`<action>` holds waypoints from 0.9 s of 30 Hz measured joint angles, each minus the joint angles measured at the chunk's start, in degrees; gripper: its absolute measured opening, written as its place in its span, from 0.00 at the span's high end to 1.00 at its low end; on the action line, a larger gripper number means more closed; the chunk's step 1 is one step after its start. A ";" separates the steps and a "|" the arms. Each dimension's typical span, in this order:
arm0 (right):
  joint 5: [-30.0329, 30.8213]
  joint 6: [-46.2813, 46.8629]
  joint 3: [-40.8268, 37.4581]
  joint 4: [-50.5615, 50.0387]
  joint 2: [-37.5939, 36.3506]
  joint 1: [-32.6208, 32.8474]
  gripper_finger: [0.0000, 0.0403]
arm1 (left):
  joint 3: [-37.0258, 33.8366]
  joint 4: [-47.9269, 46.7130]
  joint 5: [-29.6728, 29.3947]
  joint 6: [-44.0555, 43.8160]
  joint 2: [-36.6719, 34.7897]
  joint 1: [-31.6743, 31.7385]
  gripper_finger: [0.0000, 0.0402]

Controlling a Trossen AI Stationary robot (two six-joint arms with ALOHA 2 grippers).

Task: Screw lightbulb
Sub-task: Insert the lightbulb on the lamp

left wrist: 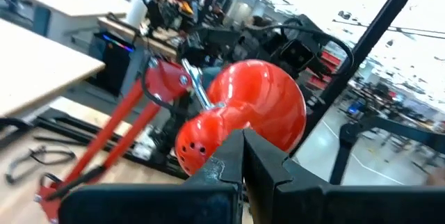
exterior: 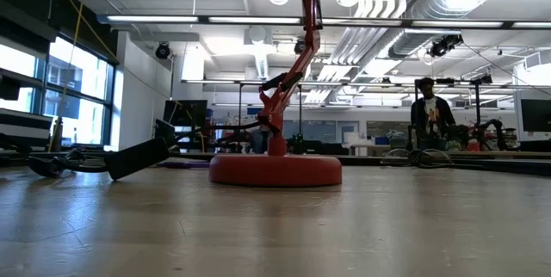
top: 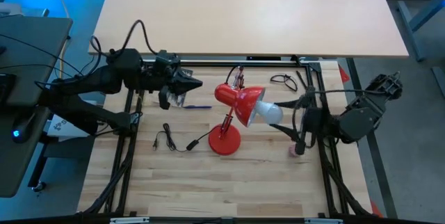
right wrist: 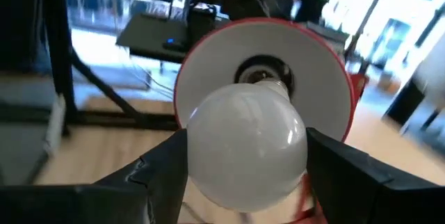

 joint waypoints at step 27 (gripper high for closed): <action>5.78 16.34 -18.81 37.83 -3.98 2.42 0.38 | 0.02 -0.09 -1.77 3.02 -1.67 0.00 1.00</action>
